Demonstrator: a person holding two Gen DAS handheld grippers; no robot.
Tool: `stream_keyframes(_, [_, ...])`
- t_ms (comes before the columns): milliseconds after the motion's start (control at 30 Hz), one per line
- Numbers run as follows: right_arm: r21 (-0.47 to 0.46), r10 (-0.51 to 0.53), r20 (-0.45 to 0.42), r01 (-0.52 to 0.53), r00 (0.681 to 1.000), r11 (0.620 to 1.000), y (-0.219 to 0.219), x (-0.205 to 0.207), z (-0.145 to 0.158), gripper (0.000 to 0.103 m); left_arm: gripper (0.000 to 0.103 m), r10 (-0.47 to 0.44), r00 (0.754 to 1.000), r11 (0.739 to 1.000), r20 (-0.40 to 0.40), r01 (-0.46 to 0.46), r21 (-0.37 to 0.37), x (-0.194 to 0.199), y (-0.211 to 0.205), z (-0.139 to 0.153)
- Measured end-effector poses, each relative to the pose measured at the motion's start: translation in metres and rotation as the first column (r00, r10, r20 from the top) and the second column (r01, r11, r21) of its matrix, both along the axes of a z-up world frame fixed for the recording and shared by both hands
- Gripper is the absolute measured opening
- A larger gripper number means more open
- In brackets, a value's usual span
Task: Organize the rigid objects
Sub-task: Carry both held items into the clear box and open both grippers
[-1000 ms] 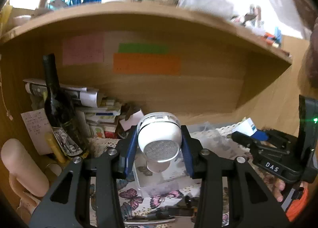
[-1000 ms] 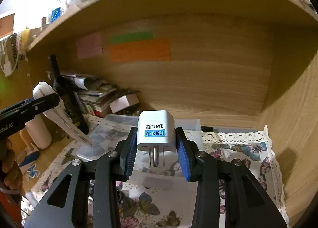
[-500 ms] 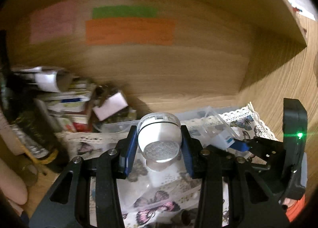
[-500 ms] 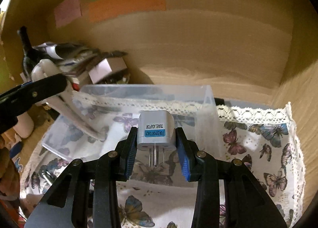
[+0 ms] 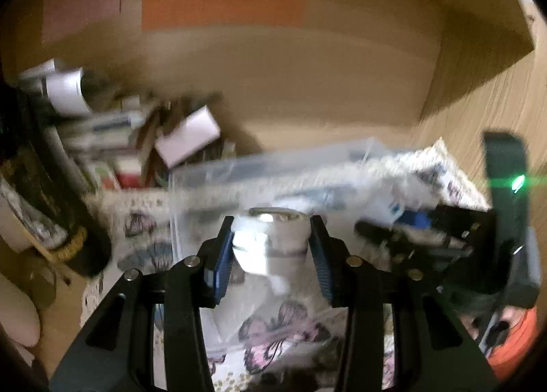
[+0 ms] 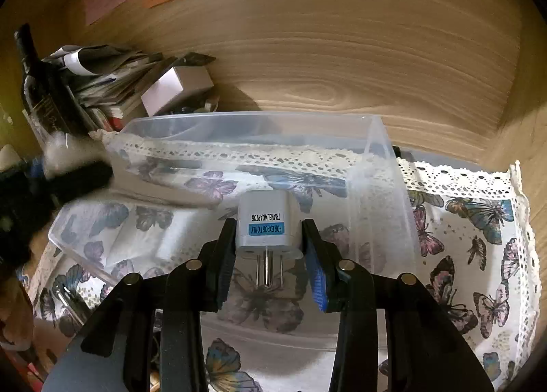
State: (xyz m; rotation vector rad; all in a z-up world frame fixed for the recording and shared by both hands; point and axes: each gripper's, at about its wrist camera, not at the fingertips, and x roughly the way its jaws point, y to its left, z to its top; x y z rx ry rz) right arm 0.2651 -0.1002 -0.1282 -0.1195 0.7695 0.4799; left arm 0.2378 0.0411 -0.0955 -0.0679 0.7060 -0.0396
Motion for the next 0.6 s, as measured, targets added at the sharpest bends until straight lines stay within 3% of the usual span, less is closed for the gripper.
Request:
stream_keyframes(100, [0.002, 0.004, -0.002, -0.004, 1.0, 1.0, 0.0, -0.001, 0.0, 0.035, 0.041, 0.014, 0.999, 1.0, -0.04, -0.014, 0.006, 0.005, 0.003, -0.01])
stream_keyframes(167, [0.004, 0.006, -0.002, -0.006, 1.0, 1.0, 0.0, -0.001, 0.001, 0.035, 0.034, 0.01, 0.999, 1.0, -0.035, -0.01, 0.006, 0.006, 0.002, -0.009])
stream_keyframes(367, [-0.005, 0.025, 0.028, -0.024, 0.999, 1.0, 0.002, -0.01, 0.011, 0.035, 0.034, 0.006, 1.0, 0.999, -0.008, -0.006, 0.034, -0.001, -0.003, 0.0])
stream_keyframes(433, [-0.011, 0.028, 0.038, -0.027, 0.999, 1.0, 0.002, -0.015, 0.016, 0.04, 0.035, 0.009, 1.0, 0.999, 0.002, -0.009, 0.033, -0.007, -0.002, 0.005])
stream_keyframes(500, [0.0, 0.027, 0.058, -0.027, 0.998, 1.0, -0.001, -0.022, 0.026, 0.049, 0.037, 0.015, 1.0, 1.0, 0.014, -0.015, 0.026, -0.014, 0.001, 0.012])
stream_keyframes(600, [0.023, 0.029, 0.099, -0.031, 0.995, 0.999, -0.006, -0.035, 0.041, 0.058, 0.056, 0.041, 0.998, 0.999, 0.054, -0.042, 0.026, -0.031, 0.006, 0.027])
